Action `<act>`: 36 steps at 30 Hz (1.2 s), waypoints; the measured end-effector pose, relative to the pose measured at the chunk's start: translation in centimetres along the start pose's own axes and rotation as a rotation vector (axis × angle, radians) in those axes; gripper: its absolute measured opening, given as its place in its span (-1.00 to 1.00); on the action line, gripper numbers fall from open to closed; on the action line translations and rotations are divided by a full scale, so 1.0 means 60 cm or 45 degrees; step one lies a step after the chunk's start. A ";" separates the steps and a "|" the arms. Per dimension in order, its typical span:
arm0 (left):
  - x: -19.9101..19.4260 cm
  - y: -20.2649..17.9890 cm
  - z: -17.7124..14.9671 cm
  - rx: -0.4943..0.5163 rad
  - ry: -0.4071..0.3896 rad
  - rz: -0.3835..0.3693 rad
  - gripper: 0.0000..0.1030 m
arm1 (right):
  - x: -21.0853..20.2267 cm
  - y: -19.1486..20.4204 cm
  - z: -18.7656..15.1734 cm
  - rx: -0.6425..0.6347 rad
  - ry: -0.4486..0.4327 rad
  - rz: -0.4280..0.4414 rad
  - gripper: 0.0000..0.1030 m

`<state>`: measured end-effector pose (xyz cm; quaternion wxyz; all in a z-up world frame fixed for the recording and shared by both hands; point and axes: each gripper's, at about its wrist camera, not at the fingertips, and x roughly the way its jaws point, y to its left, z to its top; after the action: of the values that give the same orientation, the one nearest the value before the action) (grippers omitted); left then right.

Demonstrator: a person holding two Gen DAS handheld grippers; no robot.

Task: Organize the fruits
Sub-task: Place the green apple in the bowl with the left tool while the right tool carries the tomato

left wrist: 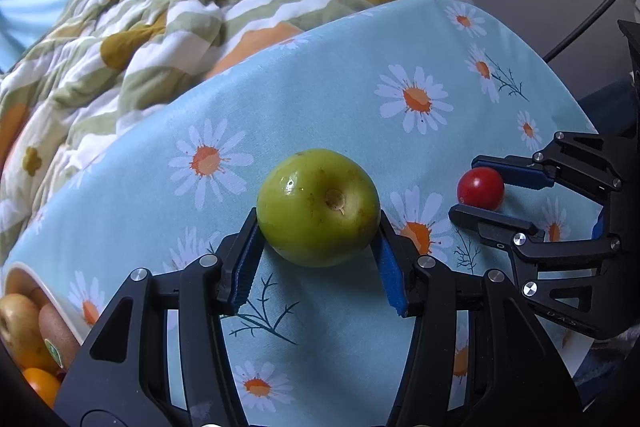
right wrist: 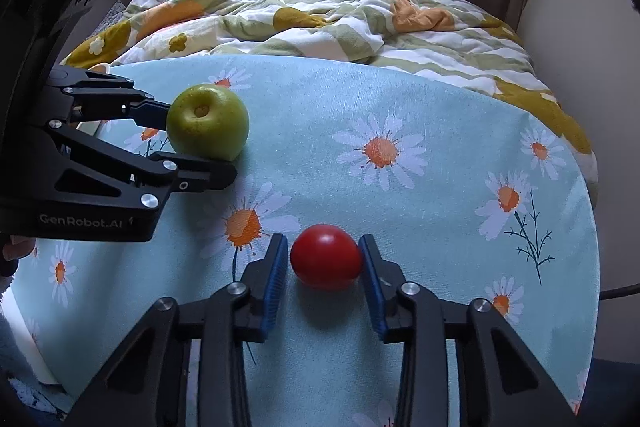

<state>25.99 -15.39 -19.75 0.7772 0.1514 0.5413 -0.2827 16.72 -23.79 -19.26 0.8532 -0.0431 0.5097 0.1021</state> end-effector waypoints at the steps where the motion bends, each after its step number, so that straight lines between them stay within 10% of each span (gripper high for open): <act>1: 0.000 0.000 0.000 0.001 -0.002 0.001 0.14 | -0.002 0.000 0.001 -0.002 -0.005 -0.004 -0.40; 36: 0.004 0.004 0.068 -0.027 -0.153 0.018 0.16 | -0.030 -0.011 -0.003 -0.020 -0.048 0.021 -0.41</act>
<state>29.29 -17.50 -18.51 0.8119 0.1297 0.4958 -0.2798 15.91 -24.67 -17.77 0.8614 -0.0436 0.4930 0.1140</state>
